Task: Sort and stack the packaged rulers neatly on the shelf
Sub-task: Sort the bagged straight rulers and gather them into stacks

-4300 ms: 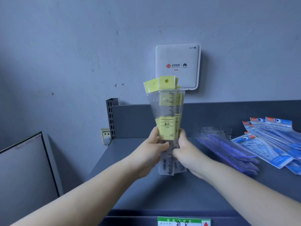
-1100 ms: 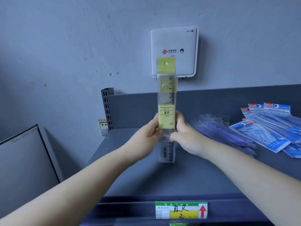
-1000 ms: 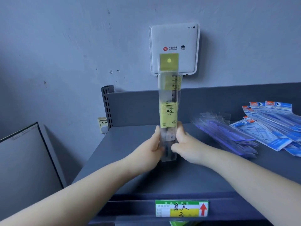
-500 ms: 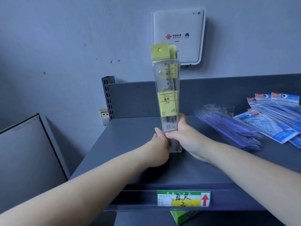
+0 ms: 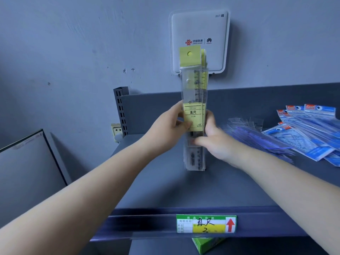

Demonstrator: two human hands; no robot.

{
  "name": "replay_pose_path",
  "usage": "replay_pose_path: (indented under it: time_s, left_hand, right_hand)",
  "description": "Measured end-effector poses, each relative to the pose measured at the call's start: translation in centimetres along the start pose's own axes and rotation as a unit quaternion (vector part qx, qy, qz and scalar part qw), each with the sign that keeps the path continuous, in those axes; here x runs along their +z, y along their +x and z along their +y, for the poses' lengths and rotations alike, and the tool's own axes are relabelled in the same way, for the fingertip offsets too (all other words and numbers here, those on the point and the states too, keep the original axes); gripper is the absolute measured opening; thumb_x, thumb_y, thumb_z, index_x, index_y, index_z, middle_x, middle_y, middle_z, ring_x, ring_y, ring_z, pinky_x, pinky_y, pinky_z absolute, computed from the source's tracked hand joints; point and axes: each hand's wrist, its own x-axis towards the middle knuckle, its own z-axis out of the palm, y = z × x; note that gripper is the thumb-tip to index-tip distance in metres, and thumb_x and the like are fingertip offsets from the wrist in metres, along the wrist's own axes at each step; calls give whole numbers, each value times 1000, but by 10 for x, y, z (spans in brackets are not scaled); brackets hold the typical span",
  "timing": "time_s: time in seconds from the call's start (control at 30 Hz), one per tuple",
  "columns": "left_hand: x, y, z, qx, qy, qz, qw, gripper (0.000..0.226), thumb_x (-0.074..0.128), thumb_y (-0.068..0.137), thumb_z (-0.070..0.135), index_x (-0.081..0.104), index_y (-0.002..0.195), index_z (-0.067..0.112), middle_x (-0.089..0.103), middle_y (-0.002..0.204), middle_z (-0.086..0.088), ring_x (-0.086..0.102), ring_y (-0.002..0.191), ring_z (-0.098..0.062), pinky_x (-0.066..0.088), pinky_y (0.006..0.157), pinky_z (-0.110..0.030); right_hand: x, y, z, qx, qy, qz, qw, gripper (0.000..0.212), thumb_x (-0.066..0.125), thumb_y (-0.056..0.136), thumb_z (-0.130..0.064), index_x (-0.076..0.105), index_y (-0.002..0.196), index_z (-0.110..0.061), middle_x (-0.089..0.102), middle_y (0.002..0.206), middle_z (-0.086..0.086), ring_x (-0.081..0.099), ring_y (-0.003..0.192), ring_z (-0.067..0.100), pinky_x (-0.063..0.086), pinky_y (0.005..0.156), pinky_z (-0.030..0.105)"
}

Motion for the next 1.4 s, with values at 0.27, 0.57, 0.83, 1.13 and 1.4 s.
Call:
replay_pose_path:
  time_s: [0.27,0.57,0.83,1.13,1.4]
  left_hand:
    - [-14,-1,2,-34,-28,-45,998,31,55,92,25,51,123,28,68,99,1,67,78,-12,58,65,-32]
    - [-14,5,-9,-89,-56,-7,994,25,55,93,23,58,117,17,69,94,-1,66,66,-18,55,57,-28]
    - [-23,10,-41,-208,-47,-39,976,29,52,95,30,68,101,7,66,81,1,61,50,-9,38,45,-20]
    - [0,-2,-83,-228,126,-57,964,40,47,96,35,60,76,3,46,64,-4,36,55,-16,27,53,-27]
    - [8,6,-88,-210,63,-25,975,21,42,98,21,54,82,13,37,72,-9,28,60,-17,22,54,-27]
  right_hand:
    - [-19,-3,-28,-41,-101,-7,994,56,46,97,-19,13,142,-23,47,118,-15,48,107,1,37,86,12]
    - [-3,11,-21,-7,-93,4,996,46,39,100,-27,25,142,-18,48,135,-4,49,118,15,39,97,29]
    - [23,35,-19,105,87,-72,988,15,38,100,-18,53,98,-23,60,97,5,59,87,22,52,81,42]
    - [39,40,21,108,-251,-62,960,40,33,99,-36,42,70,-11,44,75,1,44,72,20,32,63,31]
    - [41,40,25,139,-104,-62,983,36,36,100,-33,59,117,-12,62,120,2,56,112,21,40,98,32]
